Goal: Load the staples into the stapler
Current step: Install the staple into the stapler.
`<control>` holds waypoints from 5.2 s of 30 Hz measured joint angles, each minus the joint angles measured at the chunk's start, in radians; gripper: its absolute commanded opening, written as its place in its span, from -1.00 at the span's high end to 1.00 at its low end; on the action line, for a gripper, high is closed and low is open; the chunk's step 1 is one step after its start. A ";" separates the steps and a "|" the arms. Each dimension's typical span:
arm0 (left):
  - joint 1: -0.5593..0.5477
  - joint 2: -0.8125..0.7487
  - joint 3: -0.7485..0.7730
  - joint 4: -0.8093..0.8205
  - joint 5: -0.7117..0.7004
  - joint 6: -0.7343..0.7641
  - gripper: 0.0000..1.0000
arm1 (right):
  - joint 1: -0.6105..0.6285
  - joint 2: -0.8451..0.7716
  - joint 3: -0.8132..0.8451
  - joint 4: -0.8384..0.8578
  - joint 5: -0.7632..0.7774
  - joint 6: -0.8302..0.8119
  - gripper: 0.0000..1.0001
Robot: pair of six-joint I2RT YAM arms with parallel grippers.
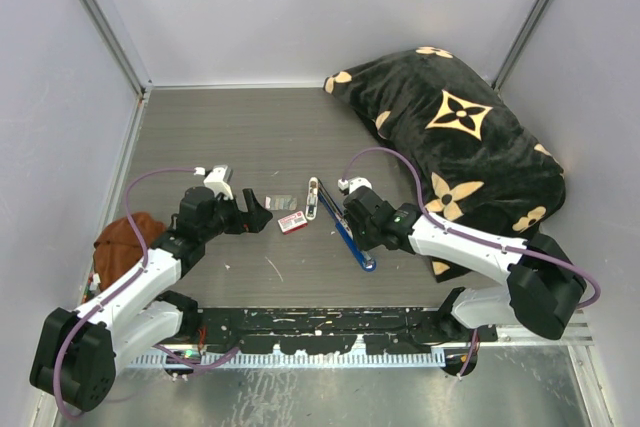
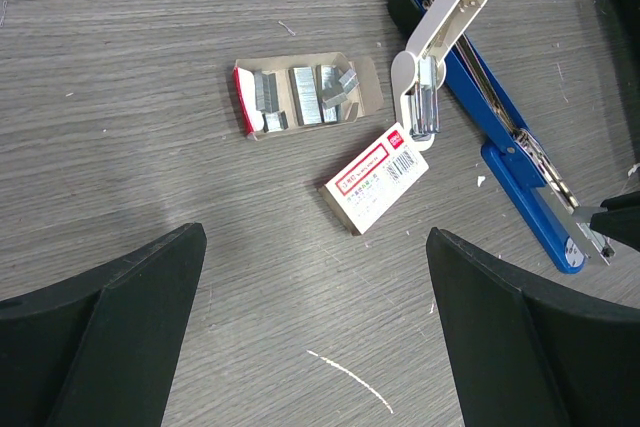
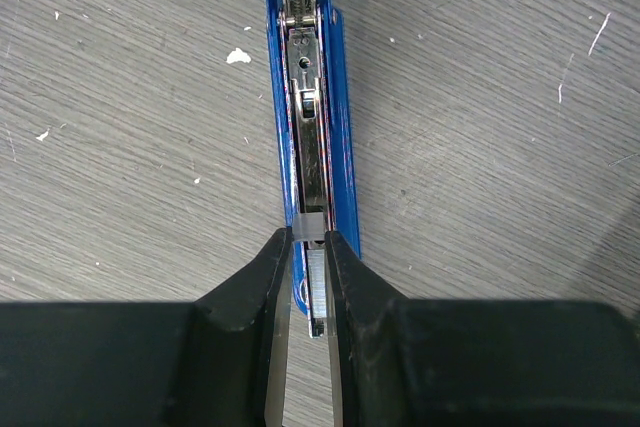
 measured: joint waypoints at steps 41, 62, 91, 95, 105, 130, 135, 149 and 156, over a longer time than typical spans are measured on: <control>0.000 -0.023 -0.002 0.000 -0.004 0.004 -0.90 | -0.155 -0.003 -0.005 0.005 -0.127 0.079 0.79; 0.000 -0.026 -0.005 0.000 -0.008 0.004 -0.90 | -0.140 0.031 0.026 -0.024 -0.087 0.079 0.80; 0.000 -0.053 -0.010 -0.001 -0.008 0.016 -0.91 | -0.117 0.122 0.102 -0.050 -0.081 -0.095 0.81; 0.000 -0.058 -0.010 -0.001 -0.008 0.018 -0.91 | -0.117 0.121 0.101 -0.048 -0.082 -0.097 0.81; 0.000 -0.059 -0.013 -0.001 -0.009 0.018 -0.91 | -0.105 0.023 0.003 0.029 -0.070 -0.089 0.81; 0.000 -0.059 -0.023 0.000 -0.019 0.019 -0.91 | 0.066 -0.098 -0.150 0.159 0.166 0.008 0.81; 0.000 -0.059 -0.034 0.001 -0.019 0.019 -0.91 | 0.082 -0.117 -0.174 0.178 0.192 0.047 0.76; 0.000 -0.059 -0.043 0.009 -0.025 0.023 -0.90 | 0.110 -0.163 -0.197 0.156 0.213 0.127 0.19; 0.000 -0.059 -0.050 0.011 -0.032 0.024 -0.89 | 0.111 -0.261 -0.203 0.122 0.200 0.141 -0.06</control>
